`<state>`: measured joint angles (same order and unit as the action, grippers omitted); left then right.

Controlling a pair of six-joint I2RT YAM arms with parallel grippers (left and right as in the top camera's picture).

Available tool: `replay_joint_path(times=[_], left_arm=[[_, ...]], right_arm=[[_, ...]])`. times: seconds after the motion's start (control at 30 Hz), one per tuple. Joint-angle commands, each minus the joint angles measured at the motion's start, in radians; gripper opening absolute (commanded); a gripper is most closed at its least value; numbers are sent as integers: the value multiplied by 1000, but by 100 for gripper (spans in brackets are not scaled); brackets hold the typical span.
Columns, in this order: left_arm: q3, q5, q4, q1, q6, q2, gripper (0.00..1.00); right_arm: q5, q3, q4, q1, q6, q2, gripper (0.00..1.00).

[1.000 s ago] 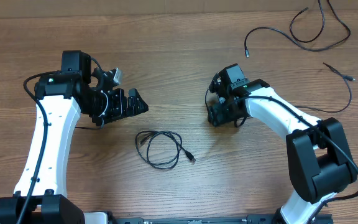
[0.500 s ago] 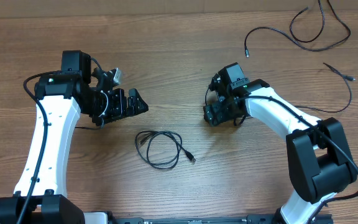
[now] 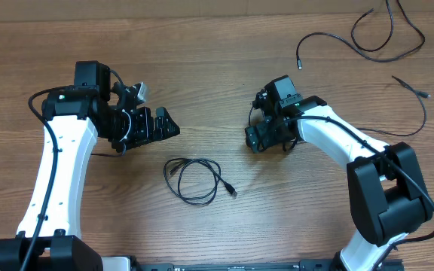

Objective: Untangle cables

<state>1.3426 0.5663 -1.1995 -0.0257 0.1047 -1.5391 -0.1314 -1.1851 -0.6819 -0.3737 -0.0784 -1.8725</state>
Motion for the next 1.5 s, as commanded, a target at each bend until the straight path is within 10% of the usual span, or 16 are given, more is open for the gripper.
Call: replay_joint_path(times=[0.0, 0.47, 1.0, 1.47], left_arm=[[1, -2, 3, 1, 8, 0, 99], [1, -2, 3, 1, 8, 0, 99], [1, -2, 4, 0, 7, 0, 100], [1, -2, 3, 0, 8, 0, 100]], right_arm=[[-35, 2, 21, -1, 3, 11, 100], [-71, 2, 55, -1, -2, 11, 100], [-54, 7, -68, -3, -110, 11, 68], [49, 47, 19, -3, -163, 9, 68]])
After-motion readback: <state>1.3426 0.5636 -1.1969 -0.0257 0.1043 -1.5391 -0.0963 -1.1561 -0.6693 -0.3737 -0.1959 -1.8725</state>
